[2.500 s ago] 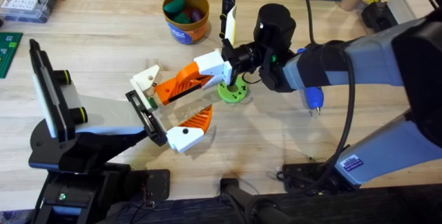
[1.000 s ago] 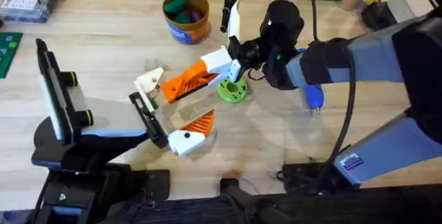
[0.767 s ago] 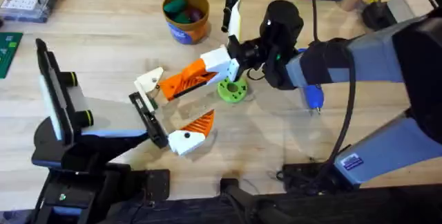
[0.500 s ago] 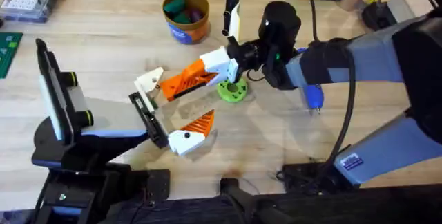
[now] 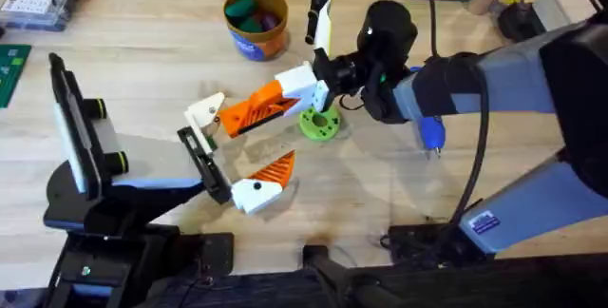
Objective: Pick up the gripper from the table and insert it into the empty holder that is missing its gripper. Then pick up a screw, insert it into the mounting hole, and use the screwdriver to tighten it. Finally, clean up the table by picking up the vegetable and placing it into the bucket.
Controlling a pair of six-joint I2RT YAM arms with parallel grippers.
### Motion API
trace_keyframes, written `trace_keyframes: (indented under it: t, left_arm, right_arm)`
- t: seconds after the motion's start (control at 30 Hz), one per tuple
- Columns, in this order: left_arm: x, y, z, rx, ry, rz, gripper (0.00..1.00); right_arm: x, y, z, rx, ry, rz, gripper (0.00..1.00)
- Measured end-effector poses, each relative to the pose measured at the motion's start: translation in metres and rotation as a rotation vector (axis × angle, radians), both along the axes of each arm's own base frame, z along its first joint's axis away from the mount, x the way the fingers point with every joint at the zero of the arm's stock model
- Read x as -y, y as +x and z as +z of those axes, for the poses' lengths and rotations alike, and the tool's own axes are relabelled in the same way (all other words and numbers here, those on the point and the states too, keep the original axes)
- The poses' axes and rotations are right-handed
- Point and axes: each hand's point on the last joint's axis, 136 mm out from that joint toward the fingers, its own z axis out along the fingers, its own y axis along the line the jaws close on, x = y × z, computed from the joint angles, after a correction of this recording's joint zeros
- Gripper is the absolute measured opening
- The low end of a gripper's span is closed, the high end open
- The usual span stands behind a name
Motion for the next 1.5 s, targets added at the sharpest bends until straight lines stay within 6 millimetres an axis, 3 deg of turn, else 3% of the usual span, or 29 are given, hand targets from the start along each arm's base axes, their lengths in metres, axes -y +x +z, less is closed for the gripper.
trace_keyframes:
  t: [1.5]
  left_arm:
    - [-0.0002,0.0004,0.0,0.003,0.002,0.003,0.986]
  right_arm:
    - [-0.0065,0.0099,-0.0008,-0.033,-0.015,-0.07,0.014]
